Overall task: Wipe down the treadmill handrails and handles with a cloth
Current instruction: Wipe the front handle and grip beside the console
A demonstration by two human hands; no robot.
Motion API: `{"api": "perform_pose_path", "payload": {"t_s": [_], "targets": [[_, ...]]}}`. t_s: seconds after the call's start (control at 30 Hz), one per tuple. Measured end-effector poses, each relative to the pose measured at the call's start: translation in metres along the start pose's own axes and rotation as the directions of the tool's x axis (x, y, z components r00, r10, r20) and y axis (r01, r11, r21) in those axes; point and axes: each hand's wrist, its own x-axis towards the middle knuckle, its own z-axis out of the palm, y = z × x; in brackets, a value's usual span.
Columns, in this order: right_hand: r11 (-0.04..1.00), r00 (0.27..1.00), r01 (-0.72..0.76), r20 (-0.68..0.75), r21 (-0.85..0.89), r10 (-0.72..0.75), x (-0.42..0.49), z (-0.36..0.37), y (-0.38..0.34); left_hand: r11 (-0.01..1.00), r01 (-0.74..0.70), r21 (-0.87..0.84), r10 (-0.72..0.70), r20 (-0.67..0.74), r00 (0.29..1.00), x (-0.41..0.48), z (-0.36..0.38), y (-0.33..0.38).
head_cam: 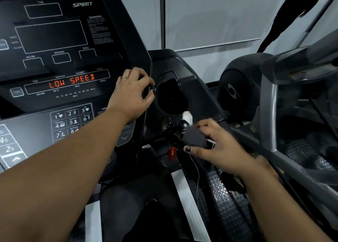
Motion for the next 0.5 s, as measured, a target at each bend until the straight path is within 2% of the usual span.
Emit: {"api": "perform_pose_path", "payload": {"t_s": [0.1, 0.17, 0.23, 0.33, 0.4, 0.5], "targets": [[0.97, 1.0, -0.015, 0.003, 0.245, 0.015, -0.003, 0.012, -0.003, 1.0, 0.001, -0.005, -0.001, -0.001, 1.0, 0.0, 0.0, 0.0], [0.953, 0.999, -0.023, -0.029, 0.302, 0.033, 0.001, 0.018, -0.005, 1.0, 0.002, -0.002, -0.002, -0.002, 1.0, 0.0, 0.0, 0.0], [0.979, 0.994, -0.03, -0.098, 0.2, 0.05, 0.008, 0.026, -0.008, 1.0, 0.002, -0.001, -0.002, -0.002, 1.0, 0.0, 0.001, 0.0], [0.997, 0.991, -0.057, -0.115, 0.061, 0.064, 0.018, 0.039, -0.025, 1.0, -0.001, 0.0, 0.001, -0.004, 1.0, 0.0, 0.0, 0.0], [0.999, 0.989, -0.009, -0.149, -0.037, 0.003, 0.025, 0.047, -0.038, 1.0, -0.003, 0.003, 0.003, -0.002, 1.0, 0.0, 0.001, 0.001], [0.984, 0.947, 0.134, -0.279, -0.115, -0.162, 0.032, 0.056, -0.041, 1.0, -0.004, 0.008, 0.004, -0.004, 1.0, 0.001, 0.0, 0.001]]}}
